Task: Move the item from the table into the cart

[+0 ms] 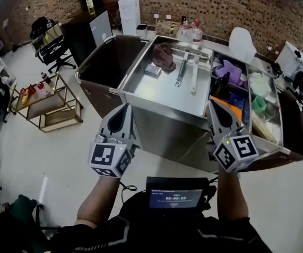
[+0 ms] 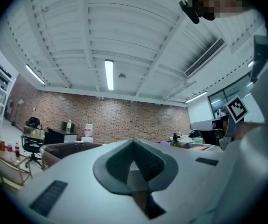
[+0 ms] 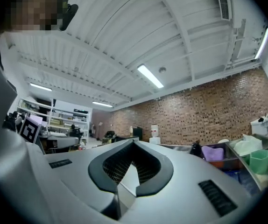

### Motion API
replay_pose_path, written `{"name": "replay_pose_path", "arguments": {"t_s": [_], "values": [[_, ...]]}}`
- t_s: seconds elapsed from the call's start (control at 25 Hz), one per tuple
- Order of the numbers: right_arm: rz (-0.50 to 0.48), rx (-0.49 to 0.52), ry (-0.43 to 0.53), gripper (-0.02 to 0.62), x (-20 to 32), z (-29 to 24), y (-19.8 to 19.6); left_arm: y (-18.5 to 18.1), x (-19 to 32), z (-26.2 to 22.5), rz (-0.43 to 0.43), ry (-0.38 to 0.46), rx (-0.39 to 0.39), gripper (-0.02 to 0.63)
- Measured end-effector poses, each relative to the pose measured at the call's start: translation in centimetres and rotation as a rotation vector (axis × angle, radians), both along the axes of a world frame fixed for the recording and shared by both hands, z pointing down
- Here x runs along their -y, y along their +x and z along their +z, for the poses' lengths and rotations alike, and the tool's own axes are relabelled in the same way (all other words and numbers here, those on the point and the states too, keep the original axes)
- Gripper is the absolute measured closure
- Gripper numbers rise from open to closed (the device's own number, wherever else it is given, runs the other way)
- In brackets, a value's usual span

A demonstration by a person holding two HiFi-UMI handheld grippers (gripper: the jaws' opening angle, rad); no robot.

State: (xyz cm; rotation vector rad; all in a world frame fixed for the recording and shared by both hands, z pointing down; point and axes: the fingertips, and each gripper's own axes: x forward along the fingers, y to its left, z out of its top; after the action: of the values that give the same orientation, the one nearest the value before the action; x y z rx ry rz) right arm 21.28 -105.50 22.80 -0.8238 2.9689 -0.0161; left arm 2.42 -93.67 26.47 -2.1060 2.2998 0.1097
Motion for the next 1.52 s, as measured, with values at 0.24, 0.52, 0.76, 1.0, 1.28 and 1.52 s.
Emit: {"name": "replay_pose_path", "arguments": {"t_s": [0.24,0.52,0.76,1.0,1.28,1.52], "values": [[-0.248,0.016,-0.014,0.589,-2.3,0.1,-8.4,-5.6,-7.9,0.0,-0.276,-0.017,0.001,0.604],[-0.582,0.009,-0.028,0.589,-14.6,1.6,-23.0,-13.9,-24.8,1.7,-0.611,-0.058,-0.017,0.604],[-0.869,-0.028,-0.003,0.589,-34.5,1.7,-36.3,-20.8,-46.3,2.1,-0.874,-0.046,-0.060,0.604],[-1.077,-0.033,0.005,0.589,-56.9,3.1,-44.0,-23.6,-68.7,3.3,-1.072,-0.047,-0.070,0.604],[-1.393,-0.039,0.000,0.589,-74.1,3.9,-53.9,-24.7,-85.6,4.2,-1.425,-0.063,-0.091,0.594],[-1.643,-0.038,-0.005,0.589,-89.3,3.0,-59.1,-22.5,-99.3,3.4,-1.718,-0.075,-0.132,0.606]]}}
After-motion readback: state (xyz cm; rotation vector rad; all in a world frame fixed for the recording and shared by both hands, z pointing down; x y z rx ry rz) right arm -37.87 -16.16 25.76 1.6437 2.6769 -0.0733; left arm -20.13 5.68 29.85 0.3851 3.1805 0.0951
